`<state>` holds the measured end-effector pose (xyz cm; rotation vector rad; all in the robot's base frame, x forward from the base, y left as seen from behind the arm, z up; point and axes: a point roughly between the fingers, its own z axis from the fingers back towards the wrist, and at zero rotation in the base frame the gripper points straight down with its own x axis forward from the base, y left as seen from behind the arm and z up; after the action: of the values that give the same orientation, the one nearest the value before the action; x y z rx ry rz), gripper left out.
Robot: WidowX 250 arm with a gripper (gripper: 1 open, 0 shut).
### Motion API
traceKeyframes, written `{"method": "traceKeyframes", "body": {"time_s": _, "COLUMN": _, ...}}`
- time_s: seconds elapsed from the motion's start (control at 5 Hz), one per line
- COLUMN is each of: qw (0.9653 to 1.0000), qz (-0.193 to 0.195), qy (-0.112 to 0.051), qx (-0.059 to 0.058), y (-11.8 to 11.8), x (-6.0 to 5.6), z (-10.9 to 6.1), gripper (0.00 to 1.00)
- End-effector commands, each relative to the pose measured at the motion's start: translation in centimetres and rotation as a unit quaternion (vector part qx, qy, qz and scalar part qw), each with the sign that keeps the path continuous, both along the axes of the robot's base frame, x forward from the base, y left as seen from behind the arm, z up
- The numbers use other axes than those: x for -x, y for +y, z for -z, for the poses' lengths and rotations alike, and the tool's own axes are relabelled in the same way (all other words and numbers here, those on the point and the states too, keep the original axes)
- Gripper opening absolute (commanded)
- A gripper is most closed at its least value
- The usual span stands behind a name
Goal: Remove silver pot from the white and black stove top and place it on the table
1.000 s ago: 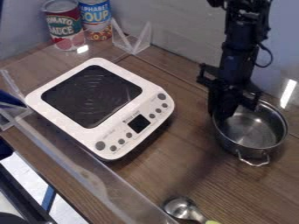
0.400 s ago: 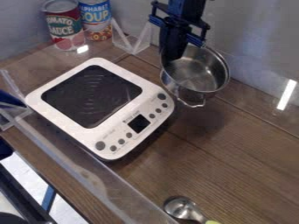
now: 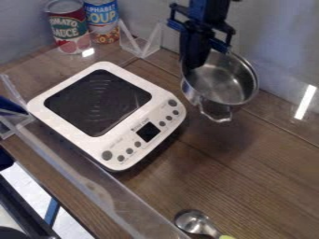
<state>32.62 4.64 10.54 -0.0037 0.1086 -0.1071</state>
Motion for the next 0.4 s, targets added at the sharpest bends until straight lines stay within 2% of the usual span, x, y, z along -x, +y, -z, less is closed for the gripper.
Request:
{"method": "traceKeyframes", "body": {"time_s": 0.0, "qw": 0.9989, "qz": 0.002, "qy": -0.046, "qx": 0.003, "y": -1.92, "x": 0.56, "z": -2.22, "gripper": 0.00}}
{"method": "traceKeyframes", "body": {"time_s": 0.2, "qw": 0.9990, "qz": 0.010, "qy": -0.043, "qx": 0.011, "y": -2.32, "x": 1.48, "z": -1.65, "gripper": 0.00}}
